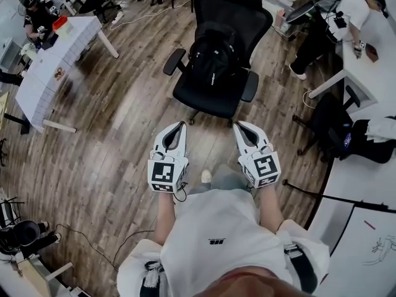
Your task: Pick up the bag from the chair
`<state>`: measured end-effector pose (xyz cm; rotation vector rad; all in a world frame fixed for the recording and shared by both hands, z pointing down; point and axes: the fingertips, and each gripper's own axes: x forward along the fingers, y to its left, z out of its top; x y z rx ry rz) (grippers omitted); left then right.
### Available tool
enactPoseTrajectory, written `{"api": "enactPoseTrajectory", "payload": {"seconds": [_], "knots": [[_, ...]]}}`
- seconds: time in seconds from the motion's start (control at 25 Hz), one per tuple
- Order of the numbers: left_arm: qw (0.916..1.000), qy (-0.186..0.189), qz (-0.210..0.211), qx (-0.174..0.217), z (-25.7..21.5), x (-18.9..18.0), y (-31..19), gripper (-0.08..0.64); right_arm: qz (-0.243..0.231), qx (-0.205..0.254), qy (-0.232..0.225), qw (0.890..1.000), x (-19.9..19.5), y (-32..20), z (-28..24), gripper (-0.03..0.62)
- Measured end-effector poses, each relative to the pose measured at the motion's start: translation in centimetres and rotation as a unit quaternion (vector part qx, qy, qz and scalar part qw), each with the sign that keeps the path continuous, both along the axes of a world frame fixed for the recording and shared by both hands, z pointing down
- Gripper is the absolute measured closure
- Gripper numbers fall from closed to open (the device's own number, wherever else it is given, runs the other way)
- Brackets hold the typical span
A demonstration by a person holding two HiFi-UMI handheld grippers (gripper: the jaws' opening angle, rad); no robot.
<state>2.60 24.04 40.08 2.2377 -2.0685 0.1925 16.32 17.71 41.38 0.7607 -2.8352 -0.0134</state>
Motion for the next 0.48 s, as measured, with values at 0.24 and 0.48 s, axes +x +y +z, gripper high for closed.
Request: {"api": "enactPoseTrajectory", "payload": {"seconds": [0.24, 0.48], "knots": [[0.9999, -0.008, 0.008, 0.005, -0.1, -1.4, -2.9, 0.548, 0.009, 0.002, -0.004, 1.0, -1.3, -2.6, 0.0, 0.597], [0.9998, -0.014, 0.008, 0.008, 0.0, -2.9, -6.6, 0.548, 0.005, 0.002, -0.007, 1.0, -3.0, -6.2, 0.3, 0.597]]}}
